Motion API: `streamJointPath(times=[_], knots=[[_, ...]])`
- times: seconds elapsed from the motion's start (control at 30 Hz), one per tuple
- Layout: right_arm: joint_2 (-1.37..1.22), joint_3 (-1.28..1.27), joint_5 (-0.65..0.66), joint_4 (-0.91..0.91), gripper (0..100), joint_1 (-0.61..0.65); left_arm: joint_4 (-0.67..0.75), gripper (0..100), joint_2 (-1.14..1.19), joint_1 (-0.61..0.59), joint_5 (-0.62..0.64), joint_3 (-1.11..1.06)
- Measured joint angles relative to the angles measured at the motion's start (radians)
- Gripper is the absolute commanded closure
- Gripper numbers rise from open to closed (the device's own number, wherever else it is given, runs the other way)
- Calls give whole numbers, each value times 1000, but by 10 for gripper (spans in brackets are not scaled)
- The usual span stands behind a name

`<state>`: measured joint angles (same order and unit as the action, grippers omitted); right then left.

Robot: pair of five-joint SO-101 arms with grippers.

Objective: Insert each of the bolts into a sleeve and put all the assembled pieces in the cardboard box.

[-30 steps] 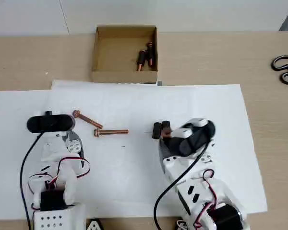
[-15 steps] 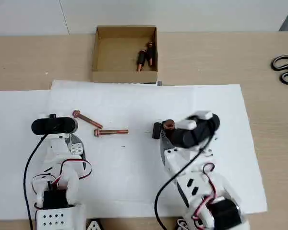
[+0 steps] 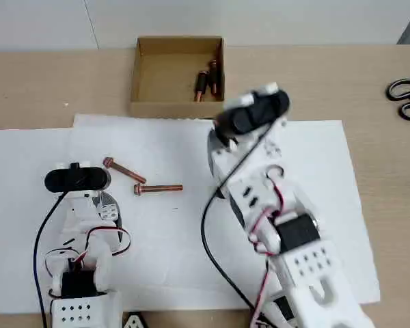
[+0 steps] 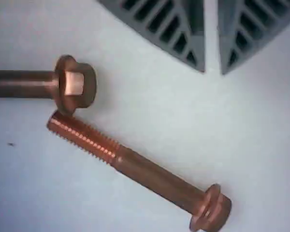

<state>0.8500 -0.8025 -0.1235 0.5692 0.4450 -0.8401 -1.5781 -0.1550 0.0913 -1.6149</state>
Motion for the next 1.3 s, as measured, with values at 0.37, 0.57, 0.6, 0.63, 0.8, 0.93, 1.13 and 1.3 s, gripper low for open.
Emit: streamJointPath(times=[0.37, 0.57, 0.6, 0.63, 0.8, 0.93, 1.13, 1.3], knots=[[-512, 269, 58, -333, 996, -15, 0, 994, 0, 0, 0, 0], [-830, 503, 60, -496, 995, -68, 0, 994, 0, 0, 0, 0], [-887, 548, 60, -520, 995, -75, 0, 994, 0, 0, 0, 0], [-944, 591, 60, -540, 995, -81, 0, 994, 0, 0, 0, 0], [-1203, 784, 60, -632, 995, -92, 0, 994, 0, 0, 0, 0], [-1382, 913, 60, -706, 995, -84, 0, 994, 0, 0, 0, 0], [-1616, 1108, 60, -755, 995, -78, 0, 994, 0, 0, 0, 0], [-1765, 1258, 60, -755, 995, -78, 0, 994, 0, 0, 0, 0]])
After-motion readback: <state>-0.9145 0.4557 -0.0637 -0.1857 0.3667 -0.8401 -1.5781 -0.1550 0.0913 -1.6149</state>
